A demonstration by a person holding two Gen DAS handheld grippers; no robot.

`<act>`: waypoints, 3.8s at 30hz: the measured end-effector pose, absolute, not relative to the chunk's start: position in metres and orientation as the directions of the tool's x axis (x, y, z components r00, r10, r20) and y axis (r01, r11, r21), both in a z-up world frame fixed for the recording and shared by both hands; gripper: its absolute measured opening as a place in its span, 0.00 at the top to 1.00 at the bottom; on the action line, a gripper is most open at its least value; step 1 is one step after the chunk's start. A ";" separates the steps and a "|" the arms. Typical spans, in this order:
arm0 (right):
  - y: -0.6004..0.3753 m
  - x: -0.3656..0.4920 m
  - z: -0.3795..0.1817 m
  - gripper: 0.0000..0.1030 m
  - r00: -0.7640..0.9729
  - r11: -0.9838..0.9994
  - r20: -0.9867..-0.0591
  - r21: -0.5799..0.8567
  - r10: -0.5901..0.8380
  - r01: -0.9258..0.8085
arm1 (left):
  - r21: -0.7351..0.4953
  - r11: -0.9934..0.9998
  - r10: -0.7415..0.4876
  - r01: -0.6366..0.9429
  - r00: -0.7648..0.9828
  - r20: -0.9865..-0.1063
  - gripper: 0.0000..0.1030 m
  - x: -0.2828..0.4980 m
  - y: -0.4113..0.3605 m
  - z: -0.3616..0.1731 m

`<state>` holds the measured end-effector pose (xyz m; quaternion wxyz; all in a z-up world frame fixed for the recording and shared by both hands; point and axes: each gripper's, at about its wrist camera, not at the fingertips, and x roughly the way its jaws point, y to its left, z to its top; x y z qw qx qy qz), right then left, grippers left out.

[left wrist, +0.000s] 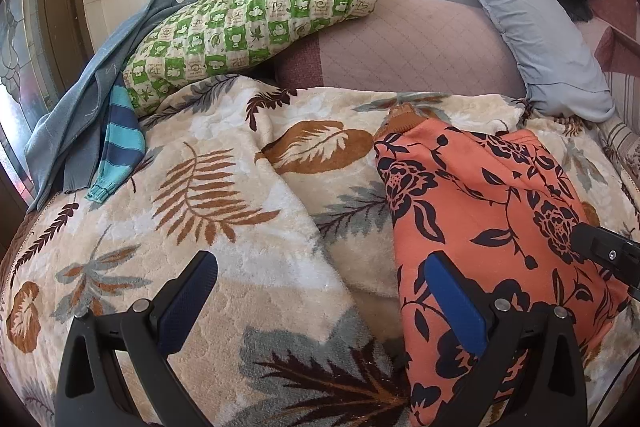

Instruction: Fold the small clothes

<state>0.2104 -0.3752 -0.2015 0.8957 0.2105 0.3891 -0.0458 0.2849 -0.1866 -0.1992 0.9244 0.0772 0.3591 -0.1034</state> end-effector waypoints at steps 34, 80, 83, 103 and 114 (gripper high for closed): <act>-0.374 0.210 -0.202 0.41 0.694 0.910 -0.716 0.339 0.084 0.240 | 0.059 0.968 -0.134 0.242 0.706 -0.696 0.00 0.288 -0.184 -0.203; -0.382 0.203 -0.196 0.41 0.713 0.908 -0.698 0.337 0.062 0.250 | 0.065 0.972 -0.122 0.227 0.718 -0.685 0.00 0.288 -0.183 -0.200; -0.388 0.198 -0.195 0.41 0.714 0.912 -0.699 0.321 0.046 0.255 | 0.069 0.966 -0.136 0.249 0.719 -0.681 0.00 0.285 -0.189 -0.200; -0.386 0.185 -0.185 0.41 0.720 0.934 -0.694 0.271 0.021 0.234 | 0.007 0.961 -0.210 0.277 0.744 -0.635 0.00 0.273 -0.189 -0.183; -0.358 0.179 -0.165 0.41 0.746 0.946 -0.666 0.236 -0.008 0.221 | -0.033 0.965 -0.228 0.260 0.773 -0.592 0.00 0.265 -0.169 -0.163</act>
